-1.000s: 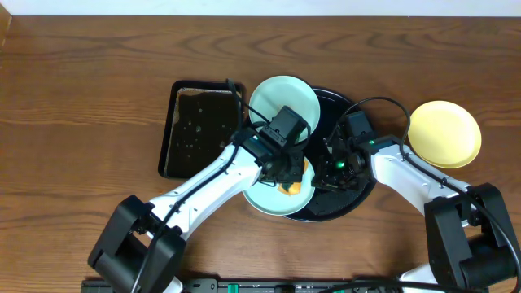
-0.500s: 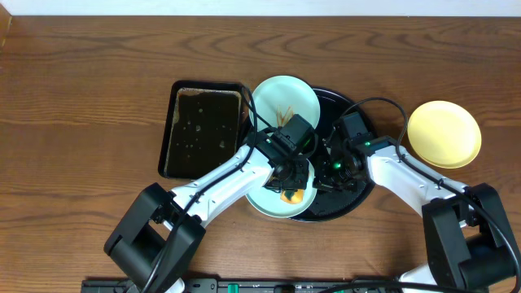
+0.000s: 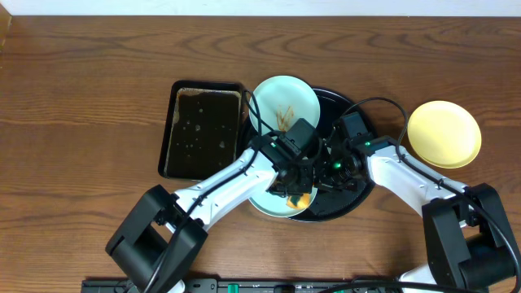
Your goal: Clean dirty plates on tray and stack at the side
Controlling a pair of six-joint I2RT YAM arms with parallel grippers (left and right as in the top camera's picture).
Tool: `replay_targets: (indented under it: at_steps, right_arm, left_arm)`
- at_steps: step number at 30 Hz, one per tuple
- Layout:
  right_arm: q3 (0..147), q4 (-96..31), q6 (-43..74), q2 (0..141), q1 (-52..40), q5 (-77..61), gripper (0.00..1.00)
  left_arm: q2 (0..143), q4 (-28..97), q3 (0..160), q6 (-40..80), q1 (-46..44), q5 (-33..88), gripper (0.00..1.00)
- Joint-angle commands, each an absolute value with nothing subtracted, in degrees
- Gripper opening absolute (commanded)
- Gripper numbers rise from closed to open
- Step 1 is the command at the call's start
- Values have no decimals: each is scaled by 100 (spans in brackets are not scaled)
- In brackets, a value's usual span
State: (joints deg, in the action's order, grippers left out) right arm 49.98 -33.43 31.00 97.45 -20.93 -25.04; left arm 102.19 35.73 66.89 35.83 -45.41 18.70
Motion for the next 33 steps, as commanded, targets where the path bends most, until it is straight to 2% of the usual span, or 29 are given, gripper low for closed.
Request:
replay_targets:
  at_steps: [1,5,12,25,33]
  right_arm:
    - [5013,-3343,3170,9778,-2156,-2381,1]
    - [5013,-3347,3170,9778,-2158,-2381,1]
    - [5013,-3428,3170,9778,-2158,-2381,1]
    - [5013,-3514,3164,9778,-2158,-2375,1]
    - [5013,-3625,3162,9778,-2158,-2265,1]
  left_arm:
    - [10455,3575,6772,3614,-4602,1946,8]
    - [10750,3509,6772,3612,-4606,1863,7]
    - [10969,3347,6772,3597,-4403,762,7]
    - [10969,2145,6772,3566,-3754,764,7]
    - [10969,2316,6772,3568,-3627,362,8]
